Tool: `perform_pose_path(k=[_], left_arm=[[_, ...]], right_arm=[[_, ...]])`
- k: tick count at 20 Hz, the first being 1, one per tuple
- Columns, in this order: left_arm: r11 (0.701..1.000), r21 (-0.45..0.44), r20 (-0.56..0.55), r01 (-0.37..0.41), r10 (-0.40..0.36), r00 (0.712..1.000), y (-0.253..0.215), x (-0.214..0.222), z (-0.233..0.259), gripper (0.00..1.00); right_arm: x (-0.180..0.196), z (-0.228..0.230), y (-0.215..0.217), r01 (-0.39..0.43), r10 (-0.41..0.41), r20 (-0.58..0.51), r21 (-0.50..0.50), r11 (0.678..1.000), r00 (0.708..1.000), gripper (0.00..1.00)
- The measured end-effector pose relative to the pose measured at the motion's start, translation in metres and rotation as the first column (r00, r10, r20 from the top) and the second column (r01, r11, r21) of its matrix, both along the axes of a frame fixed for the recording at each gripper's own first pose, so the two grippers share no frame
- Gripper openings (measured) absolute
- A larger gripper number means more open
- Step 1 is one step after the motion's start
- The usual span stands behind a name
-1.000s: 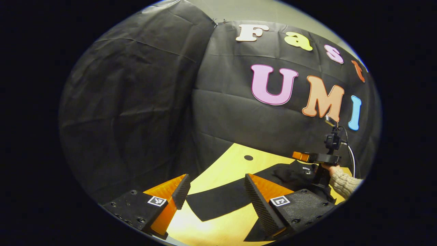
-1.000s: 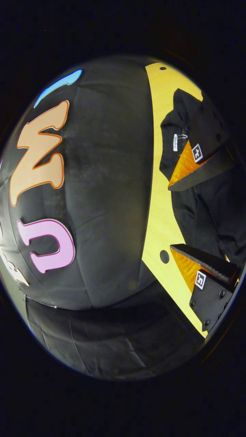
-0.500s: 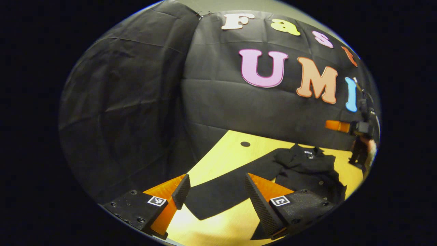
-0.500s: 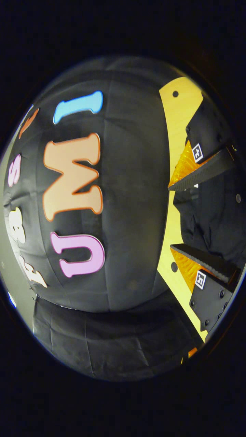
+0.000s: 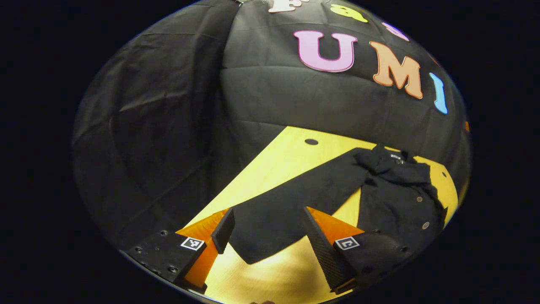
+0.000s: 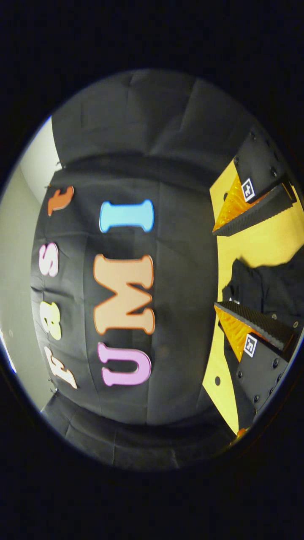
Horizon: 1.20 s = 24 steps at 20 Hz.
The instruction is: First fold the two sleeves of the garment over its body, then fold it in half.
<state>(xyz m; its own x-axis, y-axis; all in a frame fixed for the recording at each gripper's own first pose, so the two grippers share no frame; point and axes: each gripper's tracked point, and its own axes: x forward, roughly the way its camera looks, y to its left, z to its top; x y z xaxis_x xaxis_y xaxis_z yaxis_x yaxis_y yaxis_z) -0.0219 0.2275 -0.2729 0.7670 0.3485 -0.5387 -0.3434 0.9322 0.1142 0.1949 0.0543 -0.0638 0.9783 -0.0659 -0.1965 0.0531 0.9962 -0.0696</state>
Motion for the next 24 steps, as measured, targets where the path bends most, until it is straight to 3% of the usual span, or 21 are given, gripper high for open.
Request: perform_pose_path(k=[2, 4, 6, 12, 14, 18, 20, 22, 24], left_arm=[[1.0, -0.007, -0.028, 0.001, -0.001, 1.0, 0.004, -0.005, -0.012, 0.96], [1.0, -0.024, -0.057, -0.019, 0.018, 0.998, 0.009, -0.01, -0.025, 0.97], [0.998, -0.03, -0.08, -0.054, 0.052, 0.995, 0.019, -0.015, -0.036, 0.97], [0.993, -0.059, -0.172, -0.105, 0.093, 0.981, 0.022, -0.031, -0.057, 0.97], [0.993, -0.053, -0.141, -0.108, 0.099, 0.985, 0.025, -0.026, -0.054, 0.99], [0.997, -0.023, -0.122, -0.067, 0.064, 0.99, 0.024, -0.027, -0.055, 0.96], [0.998, -0.049, -0.128, -0.043, 0.037, 0.991, 0.022, -0.025, -0.054, 0.96], [0.998, -0.058, -0.136, -0.018, 0.01, 0.991, 0.016, -0.022, -0.055, 0.89], [0.998, -0.069, -0.137, 0.005, -0.015, 0.991, 0.011, -0.017, -0.057, 0.76]], right_arm=[[-0.017, 0.003, -0.026, 0.07, -0.07, 0.008, 0.015, 0.997, 0.998, 0.94], [-0.03, 0.007, -0.05, 0.141, -0.141, 0.028, -0.015, 0.99, 0.99, 1.0], [-0.044, 0.007, -0.064, 0.179, -0.177, 0.038, -0.053, 0.982, 0.983, 0.97], [-0.058, 0.007, -0.068, 0.186, -0.184, 0.026, -0.095, 0.978, 0.983, 0.99], [-0.058, 0.015, -0.071, 0.192, -0.188, 0.043, -0.091, 0.977, 0.981, 1.0], [-0.063, 0.021, -0.082, 0.216, -0.213, 0.051, -0.07, 0.974, 0.976, 0.96], [-0.064, 0.019, -0.087, 0.227, -0.225, 0.044, -0.05, 0.972, 0.973, 0.98], [-0.067, 0.016, -0.09, 0.228, -0.227, 0.031, -0.048, 0.972, 0.973, 0.96], [-0.07, 0.013, -0.095, 0.233, -0.231, 0.029, -0.073, 0.97, 0.972, 0.96]])
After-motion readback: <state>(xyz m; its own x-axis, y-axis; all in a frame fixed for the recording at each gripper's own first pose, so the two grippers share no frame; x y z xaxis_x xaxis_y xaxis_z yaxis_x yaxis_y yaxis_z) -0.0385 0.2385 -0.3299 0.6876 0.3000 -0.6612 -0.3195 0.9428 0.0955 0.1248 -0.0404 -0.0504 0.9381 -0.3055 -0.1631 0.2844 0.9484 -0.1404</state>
